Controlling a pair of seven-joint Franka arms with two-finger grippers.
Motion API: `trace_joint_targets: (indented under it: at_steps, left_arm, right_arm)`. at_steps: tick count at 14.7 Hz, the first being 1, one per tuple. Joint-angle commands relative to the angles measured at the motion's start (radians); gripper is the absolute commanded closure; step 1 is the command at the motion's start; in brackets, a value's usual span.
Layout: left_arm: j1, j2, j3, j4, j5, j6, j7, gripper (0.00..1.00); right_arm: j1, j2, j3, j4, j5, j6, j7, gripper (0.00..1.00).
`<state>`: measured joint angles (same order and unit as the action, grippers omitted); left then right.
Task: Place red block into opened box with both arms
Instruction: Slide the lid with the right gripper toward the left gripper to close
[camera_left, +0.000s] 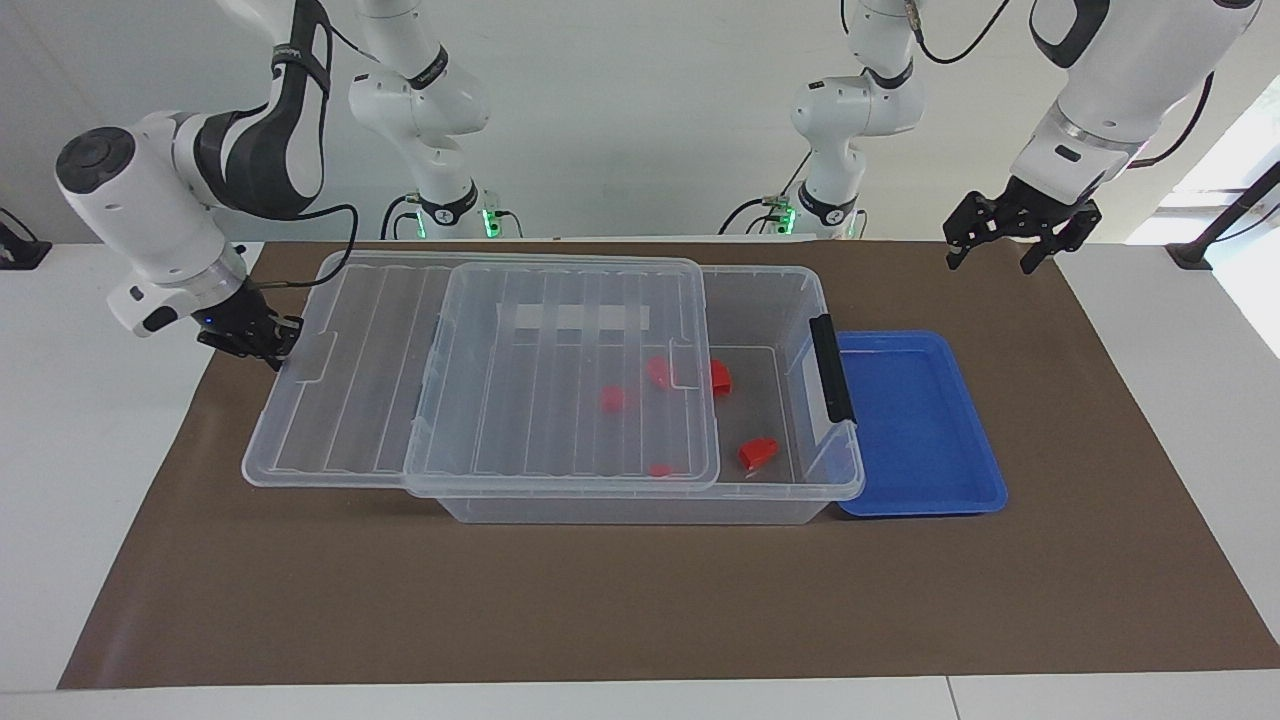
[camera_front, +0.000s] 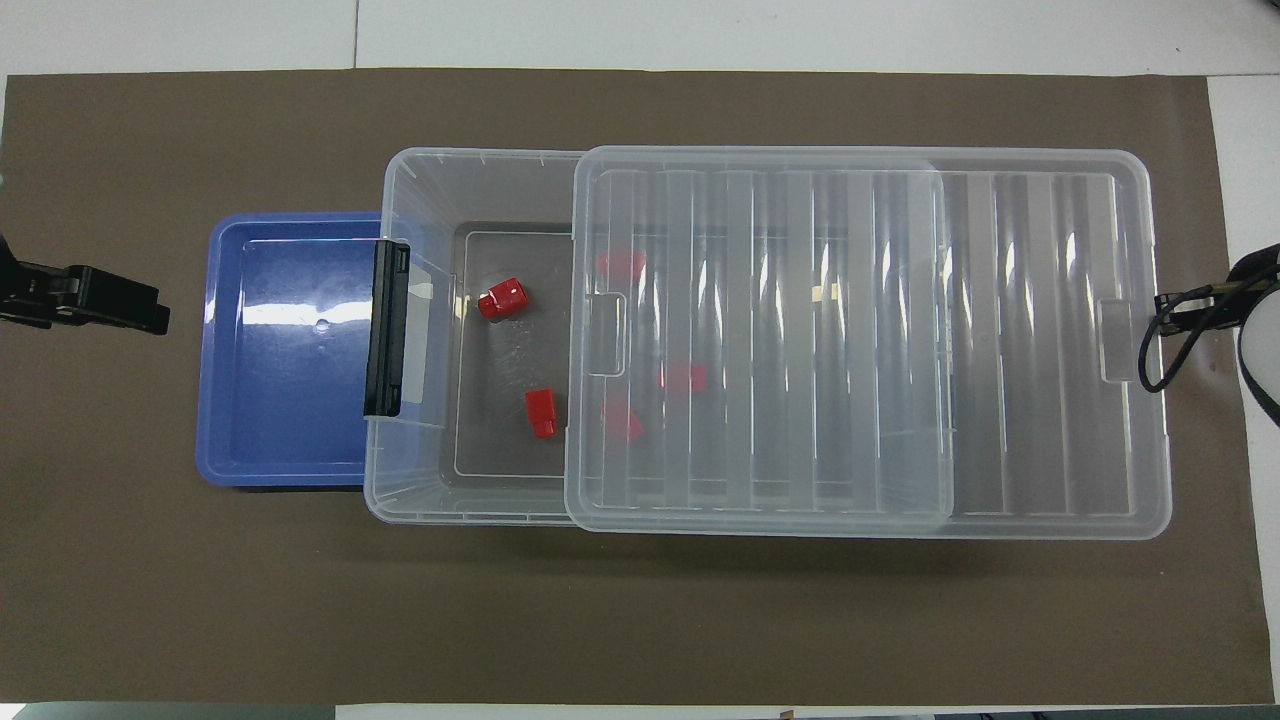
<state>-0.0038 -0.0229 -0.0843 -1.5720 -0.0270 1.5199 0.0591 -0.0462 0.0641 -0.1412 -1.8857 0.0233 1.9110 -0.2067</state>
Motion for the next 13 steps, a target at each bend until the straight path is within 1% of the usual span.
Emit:
trace_joint_targets:
  at_steps: [1, 4, 8, 10, 13]
  left_arm:
    - [0.004, -0.011, 0.001, -0.010, 0.016, -0.003, 0.013, 0.00]
    - [0.005, -0.011, 0.003, -0.010, 0.016, -0.010, 0.008, 0.00]
    - [0.004, -0.012, 0.003, -0.010, 0.016, -0.010, 0.008, 0.00]
    - [0.005, -0.012, 0.003, -0.010, 0.016, -0.010, 0.008, 0.00]
    - [0.005, -0.012, 0.003, -0.010, 0.016, -0.009, 0.008, 0.00]
  right_arm:
    - [-0.007, -0.020, 0.032, -0.032, 0.020, 0.028, 0.038, 1.00]
    - [-0.007, -0.024, 0.061, -0.041, 0.020, 0.042, 0.084, 1.00]
    - [-0.007, -0.041, 0.095, -0.090, 0.033, 0.089, 0.131, 1.00]
    - [-0.007, -0.040, 0.104, -0.092, 0.033, 0.092, 0.150, 1.00]
    - [-0.007, -0.040, 0.143, -0.093, 0.035, 0.109, 0.197, 1.00]
